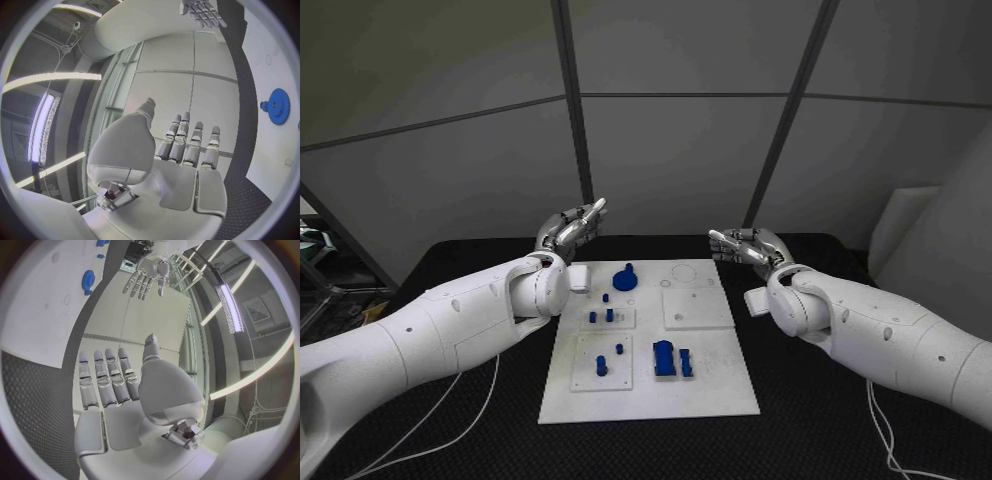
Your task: Assemble the parts on the task board
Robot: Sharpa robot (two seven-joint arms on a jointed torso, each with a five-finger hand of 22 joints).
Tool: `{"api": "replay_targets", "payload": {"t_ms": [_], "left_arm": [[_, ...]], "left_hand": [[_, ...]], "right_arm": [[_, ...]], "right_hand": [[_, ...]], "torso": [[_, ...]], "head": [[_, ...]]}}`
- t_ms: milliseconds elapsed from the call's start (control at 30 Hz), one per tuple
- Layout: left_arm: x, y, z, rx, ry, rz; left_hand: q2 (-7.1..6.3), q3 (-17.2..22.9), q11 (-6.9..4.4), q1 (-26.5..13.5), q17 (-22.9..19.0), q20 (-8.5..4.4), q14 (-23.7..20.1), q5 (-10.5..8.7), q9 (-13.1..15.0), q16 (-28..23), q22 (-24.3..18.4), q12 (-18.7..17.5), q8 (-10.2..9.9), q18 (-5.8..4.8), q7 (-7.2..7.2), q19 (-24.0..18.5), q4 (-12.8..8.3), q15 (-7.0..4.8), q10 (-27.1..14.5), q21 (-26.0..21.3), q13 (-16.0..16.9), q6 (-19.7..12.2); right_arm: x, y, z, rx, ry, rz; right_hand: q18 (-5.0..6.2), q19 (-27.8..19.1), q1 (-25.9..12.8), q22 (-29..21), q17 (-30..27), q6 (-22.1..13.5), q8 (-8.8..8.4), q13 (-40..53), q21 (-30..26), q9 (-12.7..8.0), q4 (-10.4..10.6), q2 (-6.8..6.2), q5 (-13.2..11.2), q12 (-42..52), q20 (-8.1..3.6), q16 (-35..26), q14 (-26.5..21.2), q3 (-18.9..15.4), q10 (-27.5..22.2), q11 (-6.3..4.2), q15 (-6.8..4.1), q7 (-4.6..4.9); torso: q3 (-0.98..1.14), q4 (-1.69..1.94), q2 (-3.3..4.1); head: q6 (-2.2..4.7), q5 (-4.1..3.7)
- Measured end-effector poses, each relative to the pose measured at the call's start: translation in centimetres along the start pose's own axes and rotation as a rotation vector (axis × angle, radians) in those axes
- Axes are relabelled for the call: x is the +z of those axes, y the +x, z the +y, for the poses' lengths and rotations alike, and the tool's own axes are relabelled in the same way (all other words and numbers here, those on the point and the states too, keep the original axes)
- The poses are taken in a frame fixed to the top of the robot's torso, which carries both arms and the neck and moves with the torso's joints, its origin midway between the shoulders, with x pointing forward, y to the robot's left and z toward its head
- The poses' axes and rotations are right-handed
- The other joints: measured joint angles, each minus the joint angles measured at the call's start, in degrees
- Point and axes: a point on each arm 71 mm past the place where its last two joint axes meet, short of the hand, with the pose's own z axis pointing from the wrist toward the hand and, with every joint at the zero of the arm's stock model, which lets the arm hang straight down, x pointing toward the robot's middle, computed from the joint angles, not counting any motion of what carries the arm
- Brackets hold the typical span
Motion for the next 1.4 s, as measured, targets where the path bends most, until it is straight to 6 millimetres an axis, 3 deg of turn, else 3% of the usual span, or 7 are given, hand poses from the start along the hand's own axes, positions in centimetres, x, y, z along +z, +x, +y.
{"api": "replay_targets", "payload": {"t_ms": [133, 200, 367, 433, 667, 933, 1400], "left_arm": [[-0.2, 0.1, 0.0, 0.002, -0.006, 0.006], [-0.5, 0.4, 0.1, 0.003, -0.009, 0.014], [-2.0, 1.7, 0.2, 0.012, -0.023, 0.042], [-2.8, 2.2, 0.3, 0.022, -0.029, 0.047], [-6.3, 4.4, 0.4, 0.072, -0.033, 0.050], [-8.2, 5.1, 0.0, 0.130, -0.008, 0.006], [-8.3, 4.9, -0.2, 0.165, 0.016, -0.036]], "left_hand": [[1.09, -1.20, -1.55, -9.49, -1.06, -2.45, -4.10, -1.60, -1.29, -1.11, -1.60, -1.48, -1.43, -0.03, -2.25, -2.46, -1.20, -0.98, -5.97, -1.06, -1.46, -5.54], [1.49, -1.83, -2.10, -14.29, -1.45, -3.67, -6.11, -2.21, -1.79, -1.28, -2.37, -2.74, -1.91, -3.56, -3.17, -3.68, -1.83, -2.10, -8.99, -1.33, -2.01, -8.29], [2.04, -4.59, -2.88, -24.65, -1.99, -6.30, -10.40, -3.01, -2.46, -1.74, -4.05, -4.66, -2.30, -3.61, -4.55, -6.30, -3.35, -4.69, -15.50, -1.88, -2.76, -14.17], [2.15, -5.47, -3.04, -28.11, -2.11, -7.16, -11.83, -3.01, -2.61, -1.97, -4.61, -4.85, -2.57, -6.71, -4.77, -7.16, -4.22, -5.28, -17.67, -1.95, -2.92, -16.18], [2.34, -6.68, -3.28, -37.82, -2.22, -9.60, -15.87, -3.24, -2.78, -2.01, -7.59, -5.44, -2.71, -6.71, -5.23, -9.60, -7.26, -6.16, -23.75, -1.95, -3.10, -21.73], [2.40, -7.00, -3.38, -46.18, -2.30, -12.94, -19.36, -3.24, -2.86, -2.00, -10.07, -5.70, -2.79, -6.70, -5.42, -12.17, -8.16, -6.51, -28.96, -1.95, -3.19, -26.45], [2.38, -7.16, -3.29, -55.56, -2.29, -16.04, -23.54, -3.45, -2.90, -2.00, -10.82, -5.70, -2.78, -8.40, -5.45, -17.04, -8.62, -6.59, -34.75, -1.94, -3.25, -31.60]], "right_arm": [[-0.3, -0.1, -0.1, -0.002, 0.003, 0.002], [-0.5, 0.0, 0.0, -0.002, 0.003, 0.004], [-1.6, 0.9, 0.7, 0.016, -0.011, 0.014], [-2.2, 1.3, 1.2, 0.028, -0.019, 0.015], [-5.4, 2.7, 2.8, 0.089, -0.042, -0.028], [-7.8, 3.1, 3.7, 0.133, -0.041, -0.124], [-8.2, 2.7, 3.8, 0.142, -0.035, -0.207]], "right_hand": [[-0.98, -5.16, -9.63, -2.69, -1.55, -6.86, -1.54, -1.53, -1.48, -1.09, -0.52, -1.10, -1.83, -1.47, -2.19, -1.39, -6.18, 2.73, -6.78, -1.03, -1.05, -1.12], [-1.41, -7.78, -14.53, -4.03, -2.09, -10.37, -2.14, -2.07, -2.05, -1.59, -0.73, -1.66, -2.96, -1.97, -3.35, -1.90, -9.29, 4.10, -10.28, -1.57, -1.57, -1.75], [-2.28, -13.48, -25.11, -6.91, -2.84, -18.02, -2.64, -2.84, -2.69, -4.35, -0.98, -3.56, -4.60, -2.56, -5.80, -2.29, -16.00, 7.09, -17.87, -3.97, -3.99, -3.15], [-3.18, -14.99, -28.00, -7.70, -2.96, -20.08, -2.86, -2.94, -2.69, -5.04, -1.02, -4.60, -4.71, -2.56, -6.50, -2.57, -17.80, 7.95, -19.95, -4.82, -4.88, -4.19], [-4.07, -20.67, -38.53, -10.57, -3.20, -27.67, -3.00, -3.21, -2.95, -6.53, -1.12, -7.04, -5.26, -2.79, -8.91, -2.58, -24.50, 10.90, -27.51, -6.72, -6.76, -7.22], [-7.68, -25.25, -47.00, -12.87, -3.25, -33.76, -3.22, -3.30, -2.95, -6.93, -1.15, -7.79, -5.48, -2.79, -11.69, -2.79, -29.81, 13.12, -33.53, -7.32, -7.38, -8.21], [-8.54, -30.36, -56.71, -18.06, -3.31, -40.79, -3.22, -3.30, -2.95, -7.10, -1.20, -7.99, -5.48, -3.00, -15.58, -2.79, -35.91, 18.39, -40.50, -7.63, -7.57, -8.52]], "torso": [[0.02, 0.16, 0.01], [0.12, 0.46, 0.01], [0.70, 2.13, -0.06], [0.95, 2.82, -0.13], [1.53, 4.40, -0.25], [1.63, 4.73, -0.28], [1.65, 4.80, -0.28]], "head": [[0.14, -0.09], [0.47, -0.36], [2.02, -1.43], [2.54, -1.81], [3.36, -2.40], [3.40, -2.42], [3.40, -2.42]]}}
